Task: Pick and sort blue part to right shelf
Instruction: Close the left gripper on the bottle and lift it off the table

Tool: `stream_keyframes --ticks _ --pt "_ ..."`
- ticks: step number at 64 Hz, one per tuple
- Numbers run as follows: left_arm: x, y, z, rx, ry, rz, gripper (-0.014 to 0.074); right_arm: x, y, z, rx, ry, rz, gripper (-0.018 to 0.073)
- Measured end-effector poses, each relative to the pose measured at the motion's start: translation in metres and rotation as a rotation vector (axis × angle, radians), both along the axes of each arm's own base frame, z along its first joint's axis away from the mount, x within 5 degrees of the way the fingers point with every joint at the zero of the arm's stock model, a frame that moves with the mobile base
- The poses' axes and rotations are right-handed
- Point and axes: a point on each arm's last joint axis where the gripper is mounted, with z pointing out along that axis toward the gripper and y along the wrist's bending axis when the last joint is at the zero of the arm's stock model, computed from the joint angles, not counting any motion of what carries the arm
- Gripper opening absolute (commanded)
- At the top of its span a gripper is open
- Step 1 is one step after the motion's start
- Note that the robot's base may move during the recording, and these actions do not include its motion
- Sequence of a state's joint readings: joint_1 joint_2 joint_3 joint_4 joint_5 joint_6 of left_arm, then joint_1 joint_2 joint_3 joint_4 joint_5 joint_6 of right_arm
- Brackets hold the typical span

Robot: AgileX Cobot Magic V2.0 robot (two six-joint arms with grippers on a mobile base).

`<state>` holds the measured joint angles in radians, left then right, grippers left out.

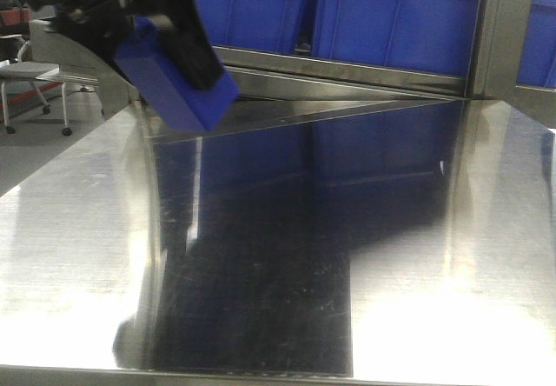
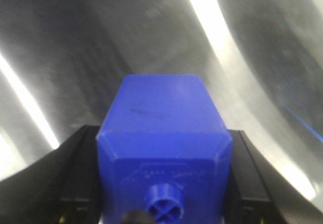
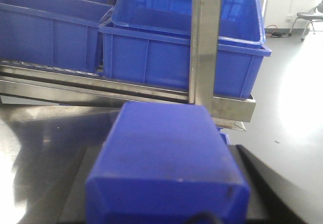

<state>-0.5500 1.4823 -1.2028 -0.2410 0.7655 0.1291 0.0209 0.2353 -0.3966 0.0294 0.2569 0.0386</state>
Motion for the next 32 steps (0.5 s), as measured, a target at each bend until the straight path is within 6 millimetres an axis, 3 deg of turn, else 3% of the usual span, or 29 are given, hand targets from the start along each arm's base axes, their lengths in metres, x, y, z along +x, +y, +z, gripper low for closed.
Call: stream_keyframes --ticks 32 --pt "-0.053 0.086 -0.007 -0.161 -0.320 0.274 0.0353 0.000 0.000 0.000 0.000 0.000 0.000 0.0432"
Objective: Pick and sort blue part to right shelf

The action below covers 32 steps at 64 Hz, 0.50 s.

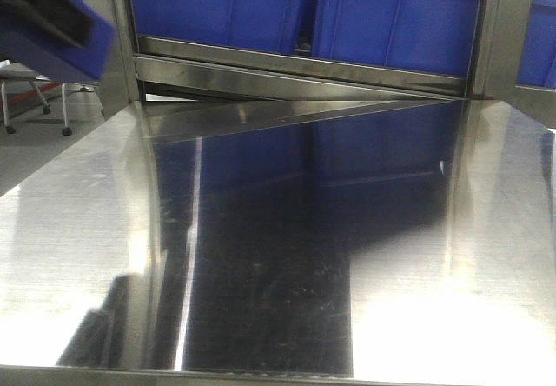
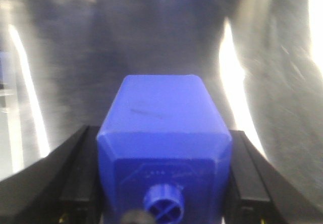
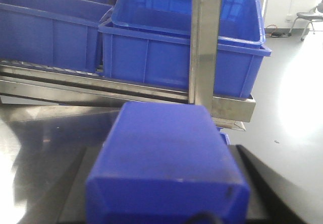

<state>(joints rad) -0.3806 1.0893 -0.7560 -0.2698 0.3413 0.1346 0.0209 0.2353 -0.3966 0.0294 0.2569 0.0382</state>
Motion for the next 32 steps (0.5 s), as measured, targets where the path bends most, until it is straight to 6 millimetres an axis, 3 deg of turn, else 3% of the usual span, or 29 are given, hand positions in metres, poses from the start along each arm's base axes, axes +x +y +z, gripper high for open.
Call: stream_keyframes --ticks 15,32 --pt "-0.035 0.039 -0.001 -0.038 -0.130 0.136 0.0353 0.000 0.000 0.000 0.000 0.000 0.000 0.0432" --pt "-0.083 0.062 -0.003 -0.050 -0.289 0.204 0.0353 0.000 0.000 0.000 0.000 0.000 0.000 0.0432"
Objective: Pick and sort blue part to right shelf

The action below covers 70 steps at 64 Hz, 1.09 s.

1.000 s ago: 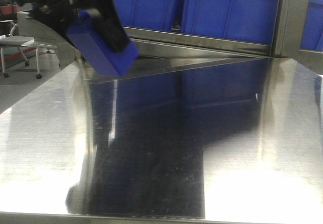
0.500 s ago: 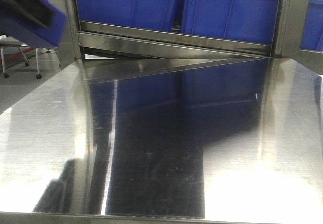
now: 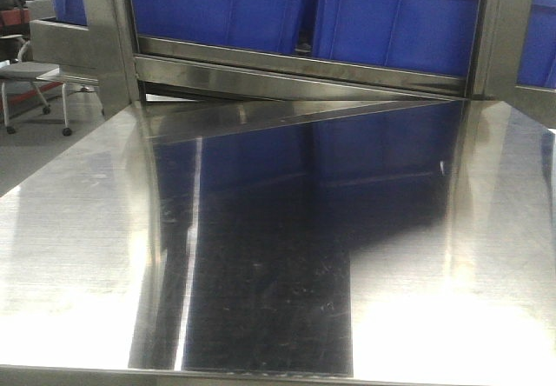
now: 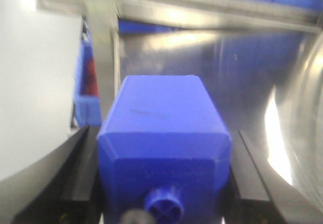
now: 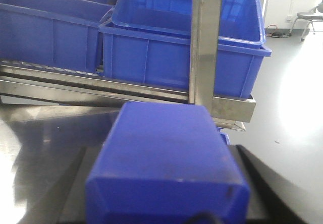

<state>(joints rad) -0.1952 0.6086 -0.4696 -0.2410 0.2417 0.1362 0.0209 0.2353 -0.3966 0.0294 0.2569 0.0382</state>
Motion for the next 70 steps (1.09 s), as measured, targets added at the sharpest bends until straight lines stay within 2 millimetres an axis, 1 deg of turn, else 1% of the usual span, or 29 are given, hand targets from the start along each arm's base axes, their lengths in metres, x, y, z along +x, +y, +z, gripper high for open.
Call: stream_keyframes --ticks 10,21,26,70 --pt "-0.024 0.006 0.002 0.008 -0.105 0.005 0.0353 0.000 0.000 0.000 0.000 0.000 0.000 0.0432" --pt "-0.041 0.009 0.007 0.001 -0.187 0.006 0.0353 0.000 0.000 0.000 0.000 0.000 0.000 0.0432" --pt "-0.043 0.010 0.008 0.000 -0.198 0.007 0.0353 0.000 0.000 0.000 0.000 0.000 0.000 0.0432" --pt "-0.043 0.010 0.007 0.004 -0.196 0.007 0.0353 0.000 0.000 0.000 0.000 0.000 0.000 0.0432"
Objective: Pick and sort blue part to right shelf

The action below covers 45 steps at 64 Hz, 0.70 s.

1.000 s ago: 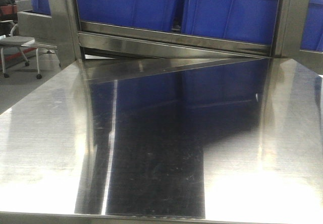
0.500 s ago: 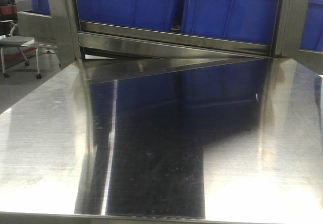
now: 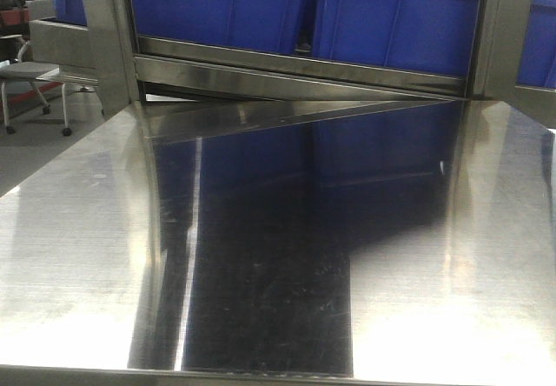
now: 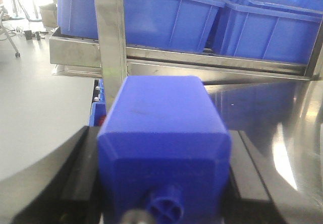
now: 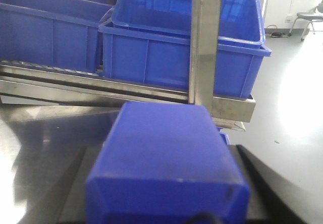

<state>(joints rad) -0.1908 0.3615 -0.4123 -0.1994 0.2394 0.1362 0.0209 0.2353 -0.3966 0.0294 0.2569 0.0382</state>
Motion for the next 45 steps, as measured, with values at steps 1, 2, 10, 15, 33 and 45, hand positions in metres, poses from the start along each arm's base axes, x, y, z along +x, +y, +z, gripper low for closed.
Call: stream_keyframes --ticks 1,2,10,15,33,45 --pt "0.0000 0.0000 0.0000 0.000 0.000 0.000 0.0353 0.0000 0.0000 0.0000 0.000 0.000 0.000 0.0432" --pt "0.0000 0.0000 0.0000 0.000 0.000 0.000 0.0353 0.0000 0.0000 0.0000 0.000 0.000 0.000 0.0432" --pt "0.0000 0.0000 0.0000 0.000 0.000 0.000 0.0353 0.0000 0.0000 -0.0001 0.000 0.001 0.000 0.0432" --pt "0.0000 0.0000 0.0000 0.000 0.000 0.000 0.0353 0.0000 0.0000 -0.0001 0.000 0.001 0.000 0.0432" --pt "0.0000 0.0000 0.0000 0.000 0.000 0.000 0.0353 0.0000 0.0000 -0.0001 0.000 0.001 0.000 0.0432" --pt "0.0000 0.0000 -0.0002 0.000 0.000 0.000 0.0353 0.0000 0.0000 -0.0001 0.000 0.001 0.000 0.0432"
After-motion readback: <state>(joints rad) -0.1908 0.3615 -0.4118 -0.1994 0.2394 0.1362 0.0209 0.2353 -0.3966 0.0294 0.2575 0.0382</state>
